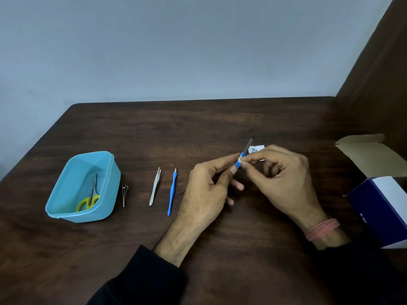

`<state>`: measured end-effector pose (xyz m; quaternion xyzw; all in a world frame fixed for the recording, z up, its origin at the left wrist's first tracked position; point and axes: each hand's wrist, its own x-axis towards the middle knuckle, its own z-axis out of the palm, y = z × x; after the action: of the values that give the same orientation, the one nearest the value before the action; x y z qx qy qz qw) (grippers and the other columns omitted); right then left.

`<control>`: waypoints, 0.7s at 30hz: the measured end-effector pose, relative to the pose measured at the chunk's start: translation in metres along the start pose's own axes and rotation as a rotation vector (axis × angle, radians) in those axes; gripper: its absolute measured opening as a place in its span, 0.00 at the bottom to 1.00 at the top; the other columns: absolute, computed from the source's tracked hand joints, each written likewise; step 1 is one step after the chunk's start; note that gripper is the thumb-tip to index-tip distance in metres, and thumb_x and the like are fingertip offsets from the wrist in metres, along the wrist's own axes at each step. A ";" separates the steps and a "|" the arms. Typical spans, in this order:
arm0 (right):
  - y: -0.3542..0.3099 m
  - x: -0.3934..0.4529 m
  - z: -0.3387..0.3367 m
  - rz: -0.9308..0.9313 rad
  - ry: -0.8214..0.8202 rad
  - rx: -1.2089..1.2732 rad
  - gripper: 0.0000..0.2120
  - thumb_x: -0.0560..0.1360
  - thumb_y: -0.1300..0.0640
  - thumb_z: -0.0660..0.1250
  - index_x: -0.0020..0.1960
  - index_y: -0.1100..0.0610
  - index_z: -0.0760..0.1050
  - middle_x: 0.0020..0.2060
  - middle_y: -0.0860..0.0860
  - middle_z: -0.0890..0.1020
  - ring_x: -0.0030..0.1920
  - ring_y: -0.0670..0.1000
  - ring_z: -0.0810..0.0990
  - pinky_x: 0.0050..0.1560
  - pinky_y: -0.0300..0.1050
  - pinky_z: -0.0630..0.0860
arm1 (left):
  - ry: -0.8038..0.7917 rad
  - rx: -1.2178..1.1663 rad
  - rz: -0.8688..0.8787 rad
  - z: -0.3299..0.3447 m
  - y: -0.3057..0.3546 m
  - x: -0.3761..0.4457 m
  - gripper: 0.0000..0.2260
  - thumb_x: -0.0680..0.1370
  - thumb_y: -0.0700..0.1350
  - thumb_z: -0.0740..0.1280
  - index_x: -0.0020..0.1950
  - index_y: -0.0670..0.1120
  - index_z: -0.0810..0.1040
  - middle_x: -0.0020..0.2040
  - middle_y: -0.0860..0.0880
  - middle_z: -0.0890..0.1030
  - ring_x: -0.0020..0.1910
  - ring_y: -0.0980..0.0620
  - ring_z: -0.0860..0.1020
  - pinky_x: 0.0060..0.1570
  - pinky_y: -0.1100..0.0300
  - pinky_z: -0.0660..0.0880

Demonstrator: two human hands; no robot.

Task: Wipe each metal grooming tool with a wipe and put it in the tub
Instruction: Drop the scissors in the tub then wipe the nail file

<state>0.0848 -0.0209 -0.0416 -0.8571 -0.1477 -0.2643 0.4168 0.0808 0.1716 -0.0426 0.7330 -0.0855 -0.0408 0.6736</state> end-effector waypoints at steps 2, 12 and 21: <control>-0.001 -0.001 0.000 -0.012 -0.033 0.016 0.09 0.75 0.65 0.82 0.50 0.53 0.91 0.40 0.39 0.83 0.29 0.49 0.76 0.37 0.28 0.67 | 0.013 -0.020 0.002 0.000 0.000 0.000 0.15 0.89 0.38 0.67 0.72 0.49 0.86 0.58 0.53 0.90 0.43 0.53 0.88 0.30 0.59 0.82; 0.000 0.000 -0.001 0.013 -0.011 0.045 0.07 0.75 0.63 0.83 0.50 0.52 0.91 0.41 0.42 0.85 0.29 0.49 0.76 0.34 0.32 0.69 | 0.002 -0.009 -0.009 -0.001 0.002 -0.001 0.15 0.89 0.39 0.67 0.70 0.52 0.87 0.60 0.55 0.90 0.44 0.52 0.88 0.32 0.56 0.82; 0.000 0.001 -0.001 0.040 -0.013 0.044 0.09 0.74 0.64 0.83 0.48 0.51 0.90 0.39 0.41 0.83 0.29 0.48 0.77 0.37 0.29 0.68 | 0.049 -0.037 -0.019 0.001 0.006 -0.002 0.13 0.87 0.36 0.70 0.65 0.50 0.89 0.53 0.53 0.91 0.39 0.54 0.86 0.28 0.60 0.81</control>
<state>0.0849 -0.0221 -0.0407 -0.8523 -0.1390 -0.2468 0.4398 0.0783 0.1707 -0.0364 0.7222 -0.0614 -0.0307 0.6883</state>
